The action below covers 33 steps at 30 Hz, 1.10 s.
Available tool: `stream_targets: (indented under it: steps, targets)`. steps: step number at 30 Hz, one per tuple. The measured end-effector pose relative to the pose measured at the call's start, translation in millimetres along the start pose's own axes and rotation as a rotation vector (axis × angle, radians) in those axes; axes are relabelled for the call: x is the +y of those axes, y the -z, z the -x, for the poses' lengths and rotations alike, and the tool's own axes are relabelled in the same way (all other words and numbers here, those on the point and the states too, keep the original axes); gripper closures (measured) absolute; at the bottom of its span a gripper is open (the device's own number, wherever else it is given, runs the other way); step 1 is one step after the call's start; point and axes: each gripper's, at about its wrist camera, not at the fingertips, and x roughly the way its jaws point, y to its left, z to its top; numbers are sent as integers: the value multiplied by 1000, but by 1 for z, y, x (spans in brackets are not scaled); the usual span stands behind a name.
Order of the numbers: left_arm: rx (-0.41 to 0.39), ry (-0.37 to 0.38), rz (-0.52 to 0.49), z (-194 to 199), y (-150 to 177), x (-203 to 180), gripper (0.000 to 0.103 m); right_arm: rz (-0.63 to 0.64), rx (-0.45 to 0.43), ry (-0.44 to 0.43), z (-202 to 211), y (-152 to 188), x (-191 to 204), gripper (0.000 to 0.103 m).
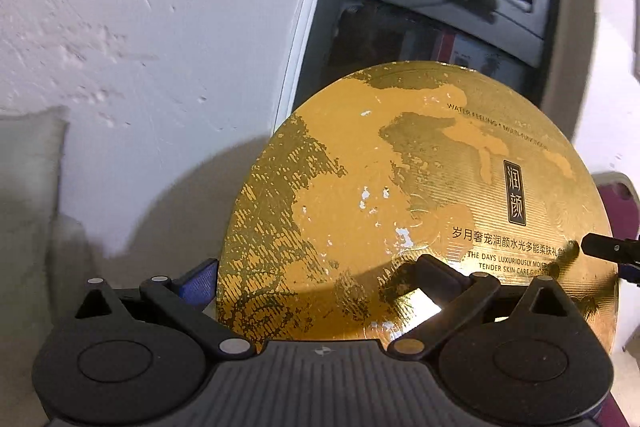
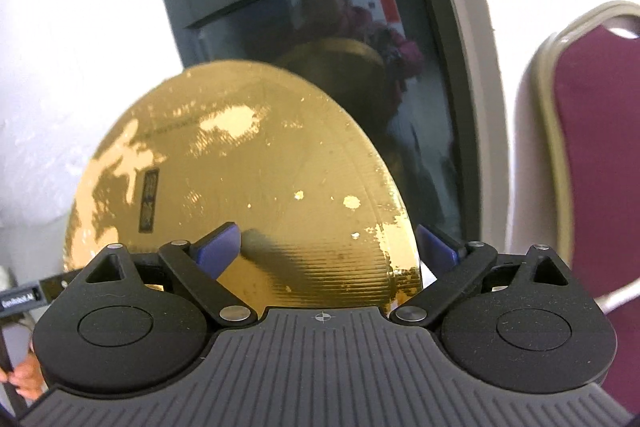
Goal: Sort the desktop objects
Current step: 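Close the right gripper on the rim of the gold lid, then lift the gold lid and carry it over the open box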
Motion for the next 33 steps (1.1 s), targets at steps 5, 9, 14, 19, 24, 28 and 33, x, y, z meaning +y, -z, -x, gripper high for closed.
stream_targets:
  steps: [5,9,14,19,24,28,33]
  targets:
    - [10,-23,-22,73,15,0,2,-15,38,9,72,19,15,5]
    - [-50,-45,-44,127,11,-7,2,9,2,-12,122,21,31,5]
    - [-128,-61,-63,183,-3,-25,2,31,-82,-40,183,8,40,6]
    - [-107,-36,-29,198,5,-33,2,71,-95,-7,214,11,39,6]
    - [-21,-1,25,180,52,-39,2,90,-14,91,208,34,29,5]
    - [87,42,106,153,100,-43,2,136,64,197,201,60,19,5]
    - [220,88,178,119,146,-48,2,156,183,294,193,77,2,6]
